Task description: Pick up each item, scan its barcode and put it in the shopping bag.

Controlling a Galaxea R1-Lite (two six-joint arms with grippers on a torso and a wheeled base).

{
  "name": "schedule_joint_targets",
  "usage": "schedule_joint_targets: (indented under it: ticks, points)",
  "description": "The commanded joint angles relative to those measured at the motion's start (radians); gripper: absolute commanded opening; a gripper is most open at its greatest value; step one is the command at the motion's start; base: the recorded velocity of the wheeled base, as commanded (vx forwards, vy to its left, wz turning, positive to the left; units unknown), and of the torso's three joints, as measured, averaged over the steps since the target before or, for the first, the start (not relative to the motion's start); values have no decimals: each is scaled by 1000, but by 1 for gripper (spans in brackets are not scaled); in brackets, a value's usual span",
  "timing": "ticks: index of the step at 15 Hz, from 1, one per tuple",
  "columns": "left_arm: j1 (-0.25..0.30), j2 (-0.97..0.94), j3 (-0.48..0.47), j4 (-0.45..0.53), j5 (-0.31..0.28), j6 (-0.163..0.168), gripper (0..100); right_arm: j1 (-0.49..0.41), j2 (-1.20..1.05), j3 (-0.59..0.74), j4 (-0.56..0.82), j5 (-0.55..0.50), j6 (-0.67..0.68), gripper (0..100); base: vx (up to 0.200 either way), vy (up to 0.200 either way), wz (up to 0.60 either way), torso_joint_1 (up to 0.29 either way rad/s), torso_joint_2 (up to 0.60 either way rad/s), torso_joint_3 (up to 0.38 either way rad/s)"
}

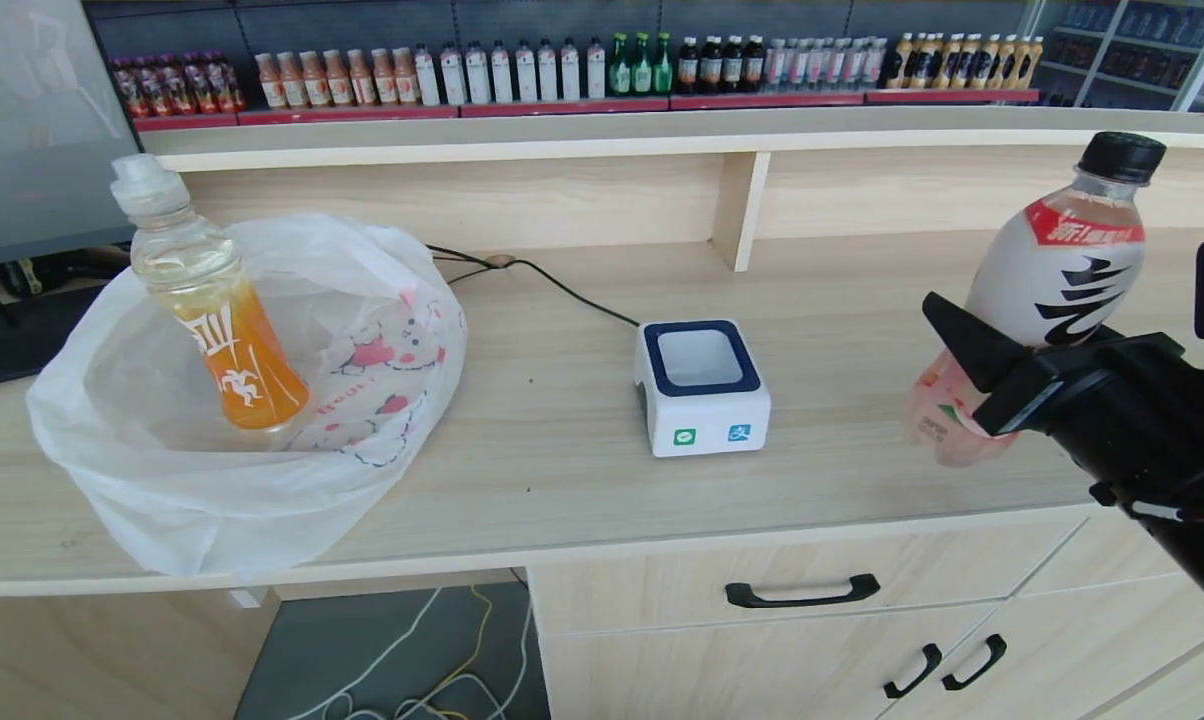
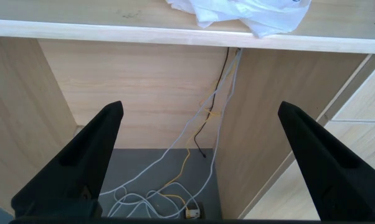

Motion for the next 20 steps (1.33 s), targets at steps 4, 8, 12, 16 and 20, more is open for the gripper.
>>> schedule_joint_targets:
  ticks: [4,8,12,16,20]
  points:
    - [0,0,0,0,0,0,100,-2,-19,34,-3,-1,0,0,0,0,0,0,0,0]
    - [2,0,0,0,0,0,100,-1,-16,0,-3,0,0,0,0,0,0,0,0,0]
    - [0,0,0,0,0,0,100,71,50,-127,-3,-12,6,0,0,0,0,0,0,0]
    - [2,0,0,0,0,0,100,223,134,-265,16,-107,124,0,0,0,0,0,0,0]
    - [2,0,0,0,0,0,100,324,255,-601,148,-310,326,0,0,0,0,0,0,0]
